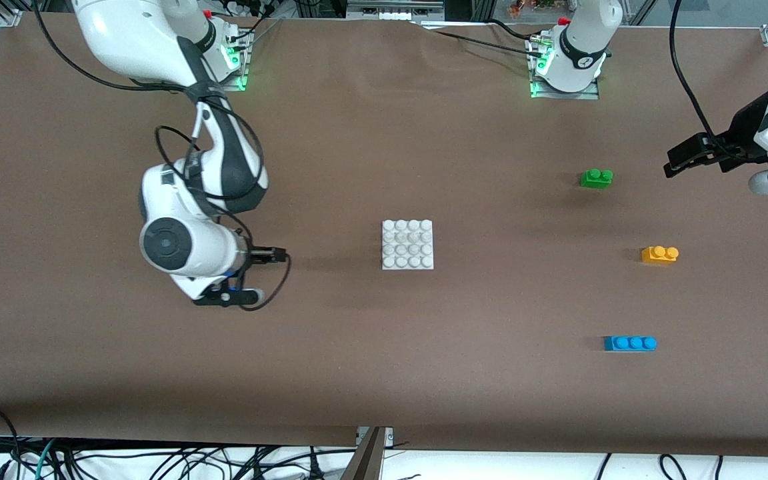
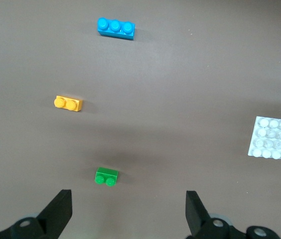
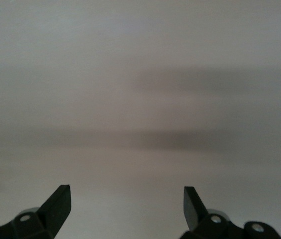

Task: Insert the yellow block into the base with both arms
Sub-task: 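Retract the right gripper while the left gripper reaches the yellow brick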

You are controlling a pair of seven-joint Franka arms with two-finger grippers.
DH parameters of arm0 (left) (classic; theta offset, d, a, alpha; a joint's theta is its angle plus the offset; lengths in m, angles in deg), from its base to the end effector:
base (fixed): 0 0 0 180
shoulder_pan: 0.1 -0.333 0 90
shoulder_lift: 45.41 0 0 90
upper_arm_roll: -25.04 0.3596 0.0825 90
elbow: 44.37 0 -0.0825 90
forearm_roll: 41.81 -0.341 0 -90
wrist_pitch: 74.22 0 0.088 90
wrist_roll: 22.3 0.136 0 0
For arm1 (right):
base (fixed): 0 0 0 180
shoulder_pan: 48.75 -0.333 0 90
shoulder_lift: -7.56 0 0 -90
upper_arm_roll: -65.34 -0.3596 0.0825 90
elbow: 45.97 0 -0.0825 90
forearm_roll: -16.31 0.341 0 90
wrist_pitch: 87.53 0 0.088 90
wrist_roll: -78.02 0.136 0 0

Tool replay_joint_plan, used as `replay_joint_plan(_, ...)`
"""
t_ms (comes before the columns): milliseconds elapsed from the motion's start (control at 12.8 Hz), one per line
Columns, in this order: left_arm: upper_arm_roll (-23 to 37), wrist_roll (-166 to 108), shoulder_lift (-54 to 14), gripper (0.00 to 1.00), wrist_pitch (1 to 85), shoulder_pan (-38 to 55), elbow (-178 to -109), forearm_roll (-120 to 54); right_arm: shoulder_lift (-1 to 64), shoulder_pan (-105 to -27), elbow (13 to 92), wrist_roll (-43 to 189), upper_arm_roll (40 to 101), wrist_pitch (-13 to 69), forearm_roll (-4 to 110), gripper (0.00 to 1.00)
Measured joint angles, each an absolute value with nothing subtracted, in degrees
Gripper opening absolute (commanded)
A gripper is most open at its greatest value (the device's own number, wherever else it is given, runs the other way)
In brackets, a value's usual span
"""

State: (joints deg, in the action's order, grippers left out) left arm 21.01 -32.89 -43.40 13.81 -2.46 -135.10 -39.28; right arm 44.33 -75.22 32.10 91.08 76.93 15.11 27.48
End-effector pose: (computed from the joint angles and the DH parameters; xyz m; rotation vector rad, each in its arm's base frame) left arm 0.5158 -0.0205 0.6130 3.0917 0.2415 -0.1344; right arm 0.6456 0.2254 0.3576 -3.1134 0.0045 0.3252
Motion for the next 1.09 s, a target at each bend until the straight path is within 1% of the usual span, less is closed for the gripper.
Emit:
replay_joint_plan(156,20.95,-32.91,-43.17,1.0,16.59,-2.57,-138.73,-39.28,42.76,-74.83,32.27,89.47,80.1,12.55,27.48,1.0)
replay_joint_plan(312,20.94,-32.91,-42.67,1.0,18.9,-2.82,-141.39,-39.68,41.57,-73.81,32.39,87.34,81.87,12.19,27.45,1.0)
replay_joint_plan(469,20.93,-32.89,-42.42,1.0,20.81,-3.06,-142.91,-40.7,39.17,-70.4,32.9,85.73,81.06,12.16,27.25,1.0)
replay_joint_plan(625,20.94,-32.83,-42.0,1.0,24.66,-3.34,-146.28,-40.93,34.87,-65.99,34.62,82.06,78.86,12.05,25.36,1.0)
replay_joint_plan(703,20.94,-32.44,-41.63,1.0,28.19,-3.8,-148.96,-40.98,32.25,-64.68,35.78,81.33,78.31,11.89,23.57,1.0)
replay_joint_plan(859,21.43,-30.92,-40.42,1.0,38.44,-4.86,-156.45,-41.02,26.11,-62.73,38.5,81.27,77.44,10.56,20.42,1.0)
replay_joint_plan(1016,22.68,-27.08,-38.87,1.0,48.05,-5.65,-163.28,-41.04,19.9,-58.21,41.08,81.24,74.82,9.11,19.49,1.0)
replay_joint_plan(1094,23.13,-24.56,-37.86,1.0,50.99,-6.45,-165.16,-41.04,17.06,-56.1,42.12,81.13,74.04,7.76,19.44,1.0)
